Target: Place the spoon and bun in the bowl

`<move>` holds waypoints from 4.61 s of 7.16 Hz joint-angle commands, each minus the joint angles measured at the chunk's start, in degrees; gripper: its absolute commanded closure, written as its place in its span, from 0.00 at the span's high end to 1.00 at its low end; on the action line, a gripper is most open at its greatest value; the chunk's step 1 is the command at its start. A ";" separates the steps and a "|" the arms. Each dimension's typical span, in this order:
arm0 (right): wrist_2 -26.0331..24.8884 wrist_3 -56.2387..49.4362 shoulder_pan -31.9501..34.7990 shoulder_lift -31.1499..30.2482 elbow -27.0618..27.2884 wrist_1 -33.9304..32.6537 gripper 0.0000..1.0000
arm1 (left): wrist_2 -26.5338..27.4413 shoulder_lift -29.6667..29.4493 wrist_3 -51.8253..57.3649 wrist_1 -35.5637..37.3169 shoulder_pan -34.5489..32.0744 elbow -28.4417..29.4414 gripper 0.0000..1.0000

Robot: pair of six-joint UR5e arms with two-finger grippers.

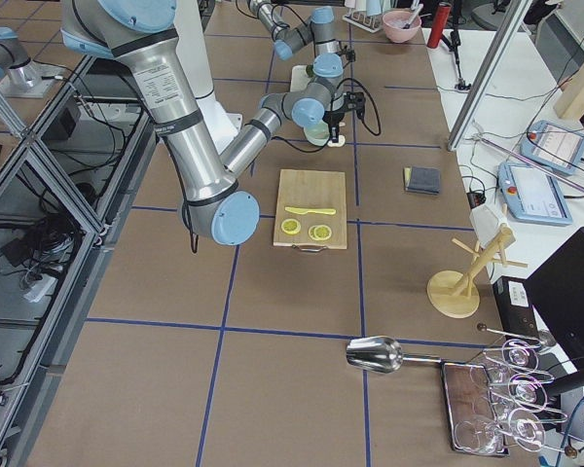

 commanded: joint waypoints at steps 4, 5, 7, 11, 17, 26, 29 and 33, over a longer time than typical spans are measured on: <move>-7.73 6.26 -8.28 8.50 -10.75 6.86 0.00 | -3.25 6.47 18.28 13.87 -9.55 -10.22 1.00; -7.91 6.62 -8.90 9.30 -11.10 6.86 0.00 | -3.26 9.19 21.81 14.15 -10.88 -11.72 1.00; -8.96 6.62 -10.13 10.97 -12.95 6.86 0.00 | -3.35 12.01 27.44 14.16 -14.83 -12.69 1.00; -9.41 10.22 -10.66 13.60 -14.97 6.60 1.00 | -3.43 18.16 40.88 14.42 -21.78 -13.14 1.00; -11.43 13.30 -12.24 15.45 -15.24 6.42 1.00 | -3.61 22.66 53.56 14.42 -28.29 -12.70 1.00; -10.82 3.61 -9.44 12.84 -9.30 -6.68 1.00 | -16.06 28.11 76.65 19.84 -43.84 -4.53 1.00; -5.23 -19.34 1.69 0.21 1.35 -16.16 1.00 | -20.46 31.70 83.15 22.15 -46.39 -4.53 1.00; 9.72 -45.59 22.07 -18.87 5.51 -15.99 1.00 | -22.33 33.65 84.95 22.15 -48.07 -4.53 1.00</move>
